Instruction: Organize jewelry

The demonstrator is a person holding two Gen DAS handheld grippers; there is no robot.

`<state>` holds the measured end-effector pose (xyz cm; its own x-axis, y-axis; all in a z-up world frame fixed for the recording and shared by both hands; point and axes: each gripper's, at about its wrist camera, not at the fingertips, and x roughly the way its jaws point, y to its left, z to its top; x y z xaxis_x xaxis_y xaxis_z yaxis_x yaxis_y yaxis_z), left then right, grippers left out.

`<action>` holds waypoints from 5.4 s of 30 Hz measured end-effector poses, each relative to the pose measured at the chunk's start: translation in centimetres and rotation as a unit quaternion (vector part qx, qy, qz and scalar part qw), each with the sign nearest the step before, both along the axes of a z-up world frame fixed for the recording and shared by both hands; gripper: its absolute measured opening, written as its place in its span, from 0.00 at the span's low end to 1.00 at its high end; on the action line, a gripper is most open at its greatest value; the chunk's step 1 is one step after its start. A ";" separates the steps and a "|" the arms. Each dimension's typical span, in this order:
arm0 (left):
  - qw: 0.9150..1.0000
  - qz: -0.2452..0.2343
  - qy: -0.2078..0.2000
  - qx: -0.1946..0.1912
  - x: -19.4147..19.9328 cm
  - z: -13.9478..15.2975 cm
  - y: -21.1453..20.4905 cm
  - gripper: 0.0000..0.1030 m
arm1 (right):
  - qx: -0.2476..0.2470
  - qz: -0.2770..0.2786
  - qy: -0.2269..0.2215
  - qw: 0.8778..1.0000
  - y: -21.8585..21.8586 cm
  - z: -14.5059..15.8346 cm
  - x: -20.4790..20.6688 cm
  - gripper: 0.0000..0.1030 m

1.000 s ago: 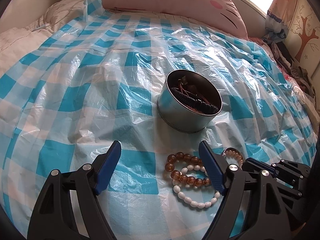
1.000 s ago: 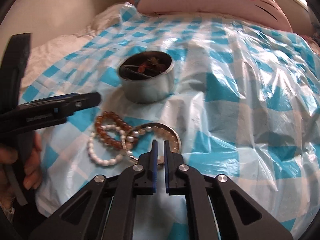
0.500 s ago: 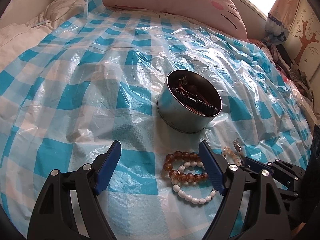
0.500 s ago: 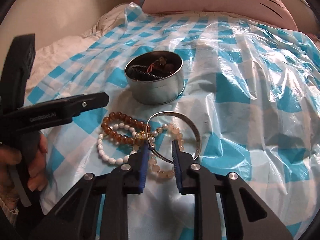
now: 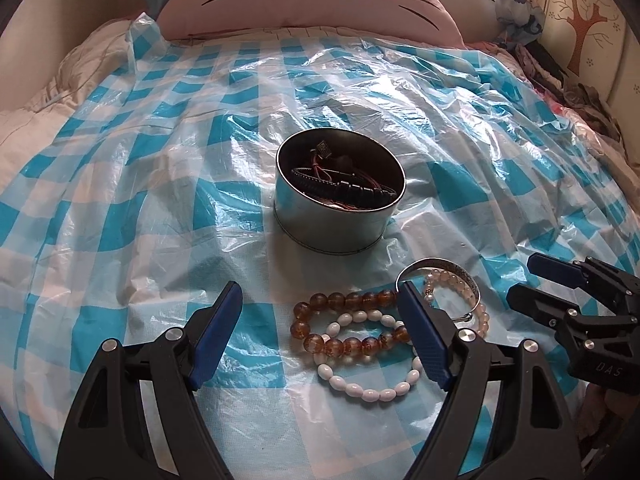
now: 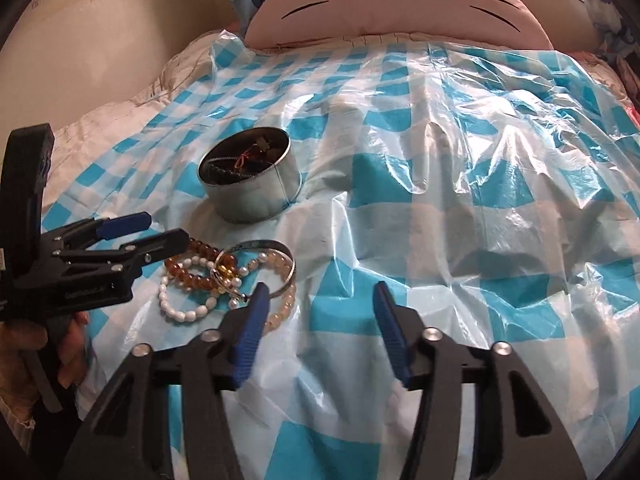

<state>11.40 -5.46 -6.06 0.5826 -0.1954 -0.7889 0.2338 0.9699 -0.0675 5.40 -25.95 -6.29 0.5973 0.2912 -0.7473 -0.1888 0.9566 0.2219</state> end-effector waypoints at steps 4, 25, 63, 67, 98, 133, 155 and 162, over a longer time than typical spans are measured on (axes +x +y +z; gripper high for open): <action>0.999 0.028 0.014 -0.026 0.7 -0.2 1.5 0.74 | 0.007 0.055 0.007 0.998 2.9 -0.2 1.4 0.72; 0.993 -0.110 -0.024 0.035 0.1 -0.6 -5.8 0.74 | -0.054 -0.009 0.012 0.998 -1.8 -0.8 -1.6 0.60; 0.996 -0.028 -0.037 -0.071 -2.6 2.5 1.8 0.07 | -0.005 0.011 -0.007 1.000 2.0 0.8 -2.5 0.60; 0.997 -0.014 -0.057 -0.048 -2.7 2.8 2.0 0.07 | 0.028 -0.001 -0.001 1.000 2.0 0.8 -1.8 0.60; 0.991 0.012 -0.112 -0.074 -2.3 5.1 3.5 0.07 | 0.120 -0.034 -0.103 0.987 3.7 3.0 -1.1 0.60; 0.982 0.034 -0.024 -0.182 9.3 3.0 3.8 0.37 | 0.026 0.013 -0.114 0.993 8.4 1.8 8.7 0.66; 0.989 0.044 0.025 -0.141 3.4 1.0 6.0 0.45 | 0.014 -0.044 -0.046 0.998 5.1 1.1 5.6 0.72; 0.991 0.040 0.043 -0.121 1.4 0.0 6.0 0.45 | -0.089 0.021 0.002 0.996 7.4 -0.3 3.6 0.72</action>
<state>12.75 0.51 -6.02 0.5368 -0.3408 -0.7718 0.1392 0.9380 -0.3173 9.02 -18.51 -6.59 0.5852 0.1781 -0.7911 -0.2285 0.9723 0.0499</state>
